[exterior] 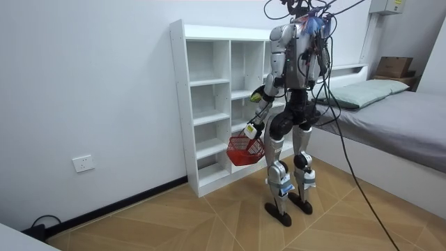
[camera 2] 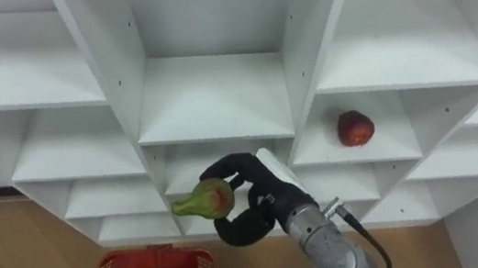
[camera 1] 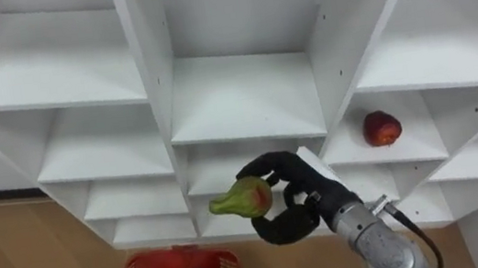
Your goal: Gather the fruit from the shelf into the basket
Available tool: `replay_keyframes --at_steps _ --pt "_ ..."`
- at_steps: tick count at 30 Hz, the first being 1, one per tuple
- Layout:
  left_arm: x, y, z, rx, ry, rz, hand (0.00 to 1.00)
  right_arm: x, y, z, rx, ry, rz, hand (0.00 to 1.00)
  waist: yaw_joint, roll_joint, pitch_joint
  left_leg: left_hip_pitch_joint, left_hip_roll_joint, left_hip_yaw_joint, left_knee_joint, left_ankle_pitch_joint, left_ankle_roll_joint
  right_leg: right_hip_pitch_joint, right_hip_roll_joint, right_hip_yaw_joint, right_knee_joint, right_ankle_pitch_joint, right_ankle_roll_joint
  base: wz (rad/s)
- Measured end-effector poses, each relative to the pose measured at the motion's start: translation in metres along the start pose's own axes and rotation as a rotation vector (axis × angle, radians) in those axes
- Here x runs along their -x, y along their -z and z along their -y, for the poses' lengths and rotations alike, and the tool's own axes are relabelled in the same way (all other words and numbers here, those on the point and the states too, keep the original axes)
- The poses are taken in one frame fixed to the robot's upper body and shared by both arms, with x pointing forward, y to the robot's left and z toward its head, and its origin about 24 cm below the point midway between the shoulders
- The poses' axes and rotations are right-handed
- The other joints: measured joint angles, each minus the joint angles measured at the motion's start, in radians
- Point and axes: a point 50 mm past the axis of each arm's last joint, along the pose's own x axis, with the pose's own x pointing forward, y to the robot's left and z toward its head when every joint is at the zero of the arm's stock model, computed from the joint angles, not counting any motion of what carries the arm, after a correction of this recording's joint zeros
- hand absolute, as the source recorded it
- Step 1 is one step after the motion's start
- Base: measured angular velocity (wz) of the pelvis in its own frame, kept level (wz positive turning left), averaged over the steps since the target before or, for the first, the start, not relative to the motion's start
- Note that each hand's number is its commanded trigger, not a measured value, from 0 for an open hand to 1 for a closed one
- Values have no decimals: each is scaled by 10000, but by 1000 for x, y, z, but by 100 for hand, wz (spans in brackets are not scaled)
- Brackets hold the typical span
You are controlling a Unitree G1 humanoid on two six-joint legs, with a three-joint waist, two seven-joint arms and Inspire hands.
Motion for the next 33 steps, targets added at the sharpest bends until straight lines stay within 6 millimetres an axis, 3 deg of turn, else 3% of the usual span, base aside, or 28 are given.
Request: replay_keyframes --at_steps 5,11,19,29,33 --pt "-1 -8 5 84 143 271 100 0 4 -1 20 -37 -178 100 -225 152 -27 -346 19 55 52 3 -5 -360 3 12 41 5 -7 -3" --pt "-4 -22 10 180 327 642 100 3 27 -5 372 -238 -1174 100 -228 234 -27 -481 19 101 50 4 -5 -518 -7 16 30 5 -7 -1" --pt "-5 -14 11 -35 466 279 100 11 62 -12 593 -444 -2723 100 -185 423 -18 -486 45 340 -17 4 -5 -677 -9 120 58 5 -7 -9" --pt "-5 -17 16 -48 709 367 100 17 77 -14 733 -72 -3363 100 -225 542 -26 -512 74 449 -116 4 -4 -821 3 192 166 6 -5 -4" --pt "-5 -17 16 -45 704 405 100 19 81 -14 803 74 -3518 100 -231 679 -85 -469 74 451 -140 5 -6 -789 -4 133 160 6 -5 0"
